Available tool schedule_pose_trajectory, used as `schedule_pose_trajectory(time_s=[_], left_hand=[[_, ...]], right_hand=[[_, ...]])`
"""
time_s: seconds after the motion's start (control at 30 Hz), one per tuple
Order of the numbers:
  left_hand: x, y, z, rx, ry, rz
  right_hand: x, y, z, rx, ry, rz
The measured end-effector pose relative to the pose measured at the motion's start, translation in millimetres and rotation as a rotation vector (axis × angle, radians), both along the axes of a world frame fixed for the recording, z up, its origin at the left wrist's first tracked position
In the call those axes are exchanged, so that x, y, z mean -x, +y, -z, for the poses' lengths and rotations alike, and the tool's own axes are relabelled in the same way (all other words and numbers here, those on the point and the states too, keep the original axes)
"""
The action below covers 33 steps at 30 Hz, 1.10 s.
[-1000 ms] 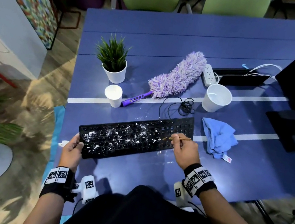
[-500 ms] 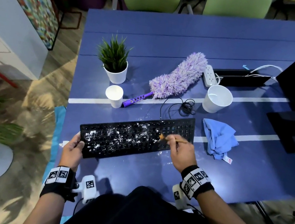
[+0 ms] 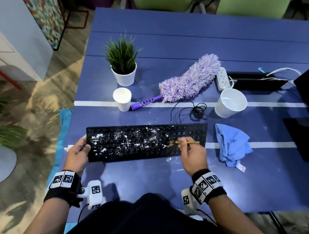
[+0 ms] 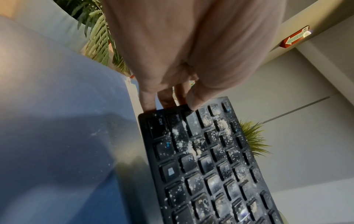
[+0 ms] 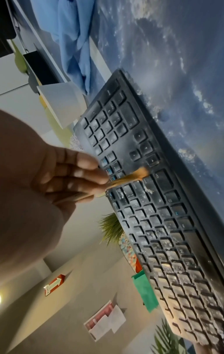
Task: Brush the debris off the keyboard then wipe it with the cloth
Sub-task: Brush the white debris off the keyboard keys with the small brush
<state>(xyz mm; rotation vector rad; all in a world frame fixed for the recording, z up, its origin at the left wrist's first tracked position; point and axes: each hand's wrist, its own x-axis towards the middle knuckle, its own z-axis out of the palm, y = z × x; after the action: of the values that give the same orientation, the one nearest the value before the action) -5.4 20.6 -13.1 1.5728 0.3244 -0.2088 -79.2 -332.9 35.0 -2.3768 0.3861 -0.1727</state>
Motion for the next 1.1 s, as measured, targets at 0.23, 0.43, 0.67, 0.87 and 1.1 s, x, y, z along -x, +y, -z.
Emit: schedule_pose_trajectory(time_s=[0.23, 0.43, 0.67, 0.87, 1.1], left_hand=[[-3.8, -1.7, -0.2, -0.001, 0.016, 0.009], [-3.5, -2.5, -0.2, 0.004, 0.032, -0.007], [-0.8, -2.8, -2.0, -0.007, 0.039, -0.011], [-0.3, 1.5, 1.6, -0.018, 0.046, -0.013], [-1.3, -1.2, -0.3, -0.004, 0.019, 0.006]], right_hand=[[-1.6, -2.7, -1.4, 0.024, 0.036, -0.011], [2.7, -5.1, 1.6, -0.007, 0.063, 0.035], [3.9, 9.9, -2.3, 0.005, 0.011, -0.032], [2.5, 9.8, -1.8, 0.019, 0.015, -0.022], [-3.2, 8.1, -9.6, 0.003, -0.012, -0.055]])
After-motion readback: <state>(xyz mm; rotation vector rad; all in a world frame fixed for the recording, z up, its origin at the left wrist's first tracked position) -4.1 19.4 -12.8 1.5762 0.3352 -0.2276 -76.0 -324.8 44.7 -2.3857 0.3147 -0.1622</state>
